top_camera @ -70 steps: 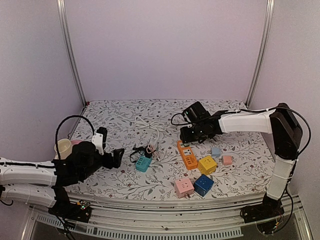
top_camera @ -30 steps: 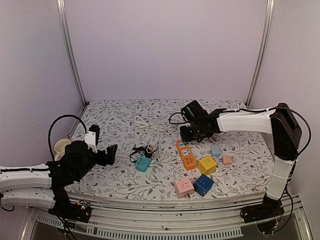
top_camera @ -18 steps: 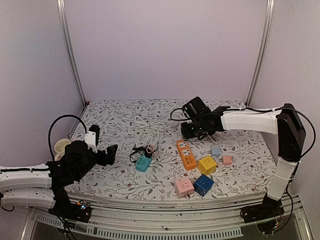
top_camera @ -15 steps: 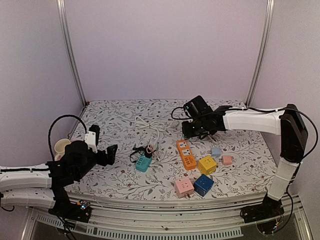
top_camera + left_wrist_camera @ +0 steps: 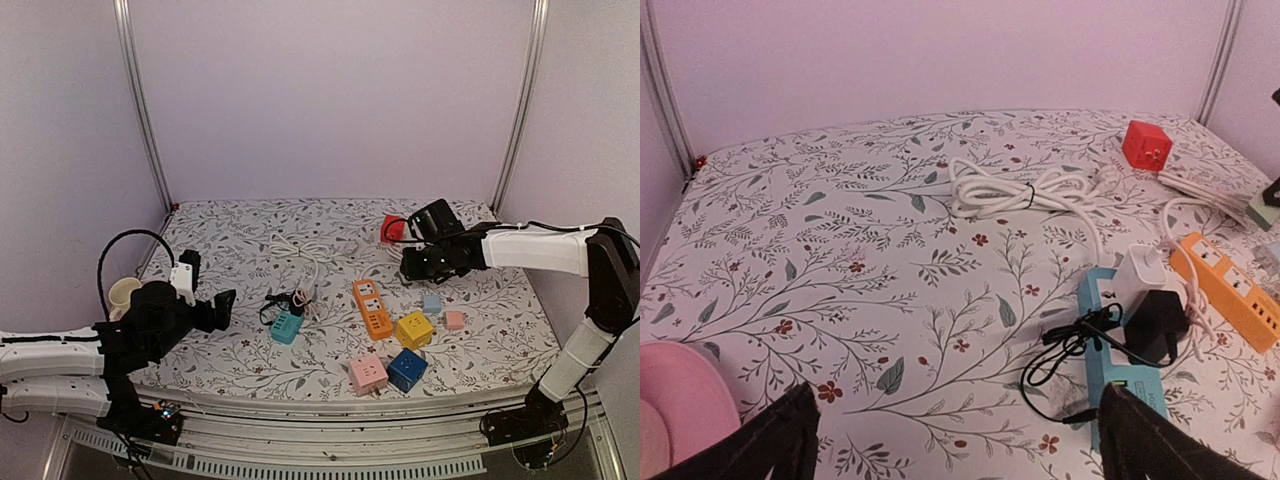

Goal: Pull the plug off the socket

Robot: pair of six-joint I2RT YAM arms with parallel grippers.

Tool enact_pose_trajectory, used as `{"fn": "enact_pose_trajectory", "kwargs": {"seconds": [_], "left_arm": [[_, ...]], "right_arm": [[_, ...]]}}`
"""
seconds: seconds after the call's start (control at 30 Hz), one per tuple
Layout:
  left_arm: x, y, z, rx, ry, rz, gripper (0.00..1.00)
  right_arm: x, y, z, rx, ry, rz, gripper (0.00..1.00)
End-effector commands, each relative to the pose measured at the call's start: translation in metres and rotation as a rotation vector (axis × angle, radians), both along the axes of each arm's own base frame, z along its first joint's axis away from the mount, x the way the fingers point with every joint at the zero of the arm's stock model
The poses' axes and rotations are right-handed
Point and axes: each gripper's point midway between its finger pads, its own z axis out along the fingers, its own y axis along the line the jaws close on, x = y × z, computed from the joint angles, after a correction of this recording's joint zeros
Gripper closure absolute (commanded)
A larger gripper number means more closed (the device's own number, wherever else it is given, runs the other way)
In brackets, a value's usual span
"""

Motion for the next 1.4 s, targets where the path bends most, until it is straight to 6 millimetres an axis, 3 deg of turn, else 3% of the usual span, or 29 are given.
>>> {"fn": "enact_pose_trajectory", "kwargs": {"seconds": [0.0, 0.13, 0.57, 0.87, 1.17, 1.37], "left_arm": [[0.003, 0.002, 0.001, -0.014, -0.007, 0.012, 0.03], [0.003, 0.003, 0.002, -0.015, -0.006, 0.015, 0.03], [0.003, 0.003, 0.001, -0.014, -0.002, 0.014, 0.03], [0.003, 0.003, 0.000, -0.015, -0.002, 0.014, 0.02], [0.004, 0.003, 0.001, -0.017, -0.002, 0.010, 0.03], [0.004, 0.000, -0.001, -0.012, 0.005, 0.002, 0.03]], "right_arm": [[0.002, -0.005, 0.002, 0.158, 0.009, 0.013, 0.86], [-0.001, -0.010, -0.013, 0.218, 0.045, 0.016, 0.86], [0.004, 0.005, -0.029, 0.334, 0.092, 0.059, 0.84], [0.011, 0.002, -0.046, 0.393, 0.139, 0.054, 0.82], [0.007, -0.012, -0.057, 0.352, 0.149, 0.013, 0.56], [0.005, -0.025, -0.052, 0.293, 0.130, -0.019, 0.50]]}}
